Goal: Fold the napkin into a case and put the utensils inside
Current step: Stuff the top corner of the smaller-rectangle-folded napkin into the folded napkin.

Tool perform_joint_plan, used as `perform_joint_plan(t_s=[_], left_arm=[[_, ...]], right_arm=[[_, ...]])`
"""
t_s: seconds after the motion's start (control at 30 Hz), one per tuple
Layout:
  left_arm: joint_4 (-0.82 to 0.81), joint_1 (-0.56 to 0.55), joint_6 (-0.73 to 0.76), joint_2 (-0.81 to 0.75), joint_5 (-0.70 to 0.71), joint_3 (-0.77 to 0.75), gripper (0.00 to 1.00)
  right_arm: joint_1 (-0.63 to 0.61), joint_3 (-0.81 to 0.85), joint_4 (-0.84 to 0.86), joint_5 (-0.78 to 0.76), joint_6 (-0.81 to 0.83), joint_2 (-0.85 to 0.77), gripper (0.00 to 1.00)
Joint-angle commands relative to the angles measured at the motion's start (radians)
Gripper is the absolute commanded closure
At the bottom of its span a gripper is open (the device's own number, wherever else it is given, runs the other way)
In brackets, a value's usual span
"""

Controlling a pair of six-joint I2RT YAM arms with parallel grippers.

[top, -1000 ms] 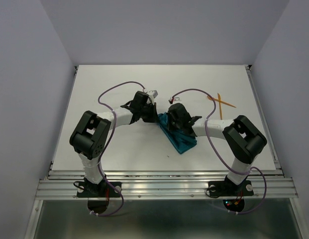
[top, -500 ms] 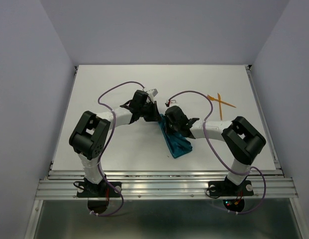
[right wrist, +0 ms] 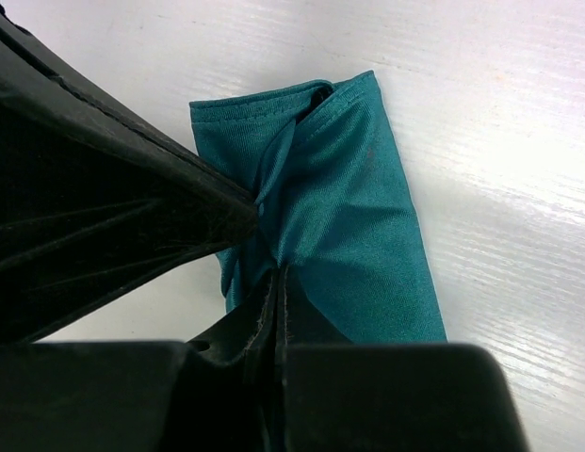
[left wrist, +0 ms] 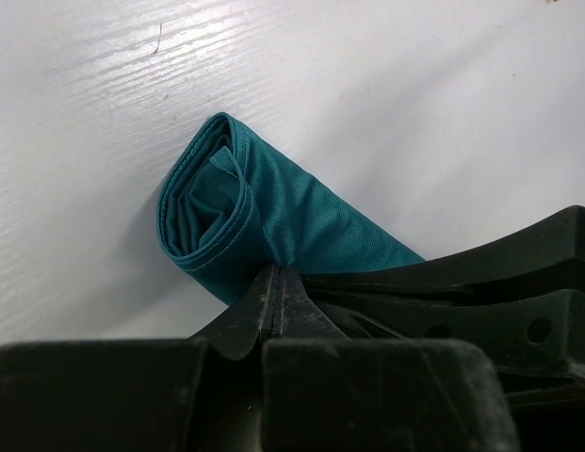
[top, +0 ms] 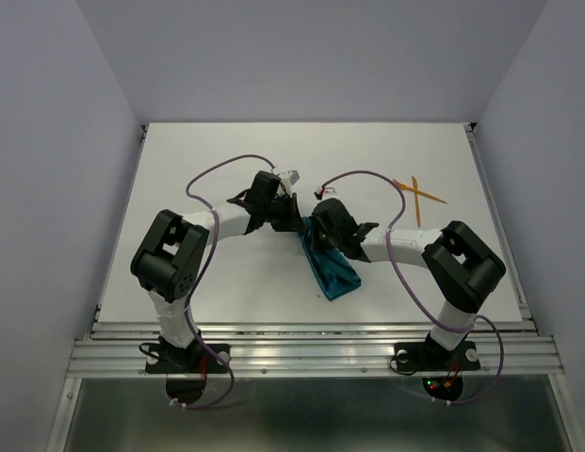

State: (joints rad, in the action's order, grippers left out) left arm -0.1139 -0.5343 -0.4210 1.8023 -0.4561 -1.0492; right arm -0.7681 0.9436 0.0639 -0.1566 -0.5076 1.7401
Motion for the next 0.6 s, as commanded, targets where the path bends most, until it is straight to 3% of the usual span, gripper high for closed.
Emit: perform_joint_plan(t_s=[0.0,0.2,0.47,0.57], left_arm=[[0.02,0.007,0.034,-0.029,-0.023,-0.02,1.0],[0.042,0.011,0.048,-0.017,-0.006,-0.018,1.0],[0.023,0.066,0.056,-0.047,-0.013,0.025,1.0],[0.019,0.076,0.056,-0.044,-0.024,0.017,1.0]], right_arm=[[-0.011,0.015,0.071,0.035,-0.035,0.03,0.99],[-0.011,0.041,0.061,0.074,-0.028,0.07,0.96],[-0.011,0.02,0.019,0.034,-0.045,-0.034,0.65],[-0.011,0.012,0.019,0.005,-0.054,-0.076,0.62]])
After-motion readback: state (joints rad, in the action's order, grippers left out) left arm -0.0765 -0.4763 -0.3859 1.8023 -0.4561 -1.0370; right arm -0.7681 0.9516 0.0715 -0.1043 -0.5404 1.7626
